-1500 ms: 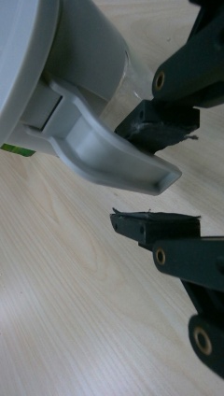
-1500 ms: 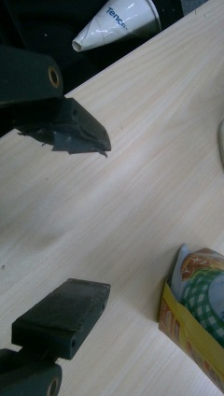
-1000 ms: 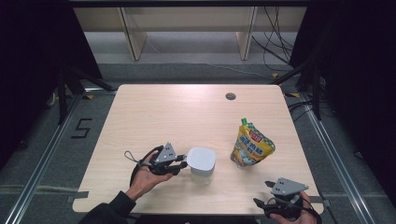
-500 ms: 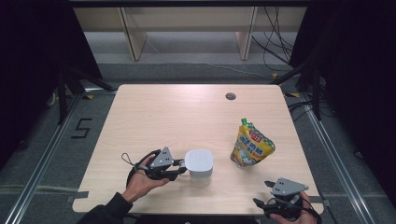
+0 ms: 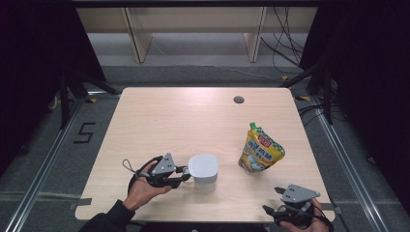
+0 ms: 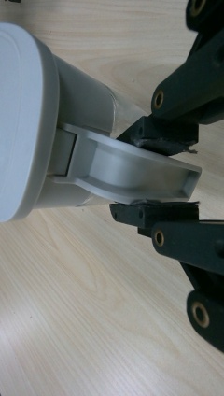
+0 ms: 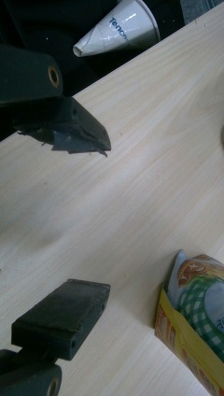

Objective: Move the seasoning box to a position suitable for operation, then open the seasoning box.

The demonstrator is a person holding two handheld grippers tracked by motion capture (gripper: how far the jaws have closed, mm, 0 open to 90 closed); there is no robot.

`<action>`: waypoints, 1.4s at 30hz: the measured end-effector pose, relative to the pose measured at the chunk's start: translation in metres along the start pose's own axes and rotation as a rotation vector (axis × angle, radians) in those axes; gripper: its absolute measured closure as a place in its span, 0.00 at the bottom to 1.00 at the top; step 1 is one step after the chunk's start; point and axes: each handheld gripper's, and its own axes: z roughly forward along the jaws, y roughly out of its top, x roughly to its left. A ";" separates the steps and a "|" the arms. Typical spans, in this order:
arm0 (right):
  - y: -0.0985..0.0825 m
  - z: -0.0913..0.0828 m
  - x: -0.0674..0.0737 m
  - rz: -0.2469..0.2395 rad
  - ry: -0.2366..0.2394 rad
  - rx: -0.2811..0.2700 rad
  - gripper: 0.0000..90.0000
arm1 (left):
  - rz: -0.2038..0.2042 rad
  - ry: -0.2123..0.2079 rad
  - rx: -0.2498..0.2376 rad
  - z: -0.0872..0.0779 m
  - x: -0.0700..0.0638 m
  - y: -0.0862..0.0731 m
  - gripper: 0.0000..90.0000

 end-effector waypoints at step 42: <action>0.001 0.004 -0.001 -0.045 0.003 -0.001 0.30 | -0.097 0.014 -0.044 -0.056 -0.010 0.003 0.65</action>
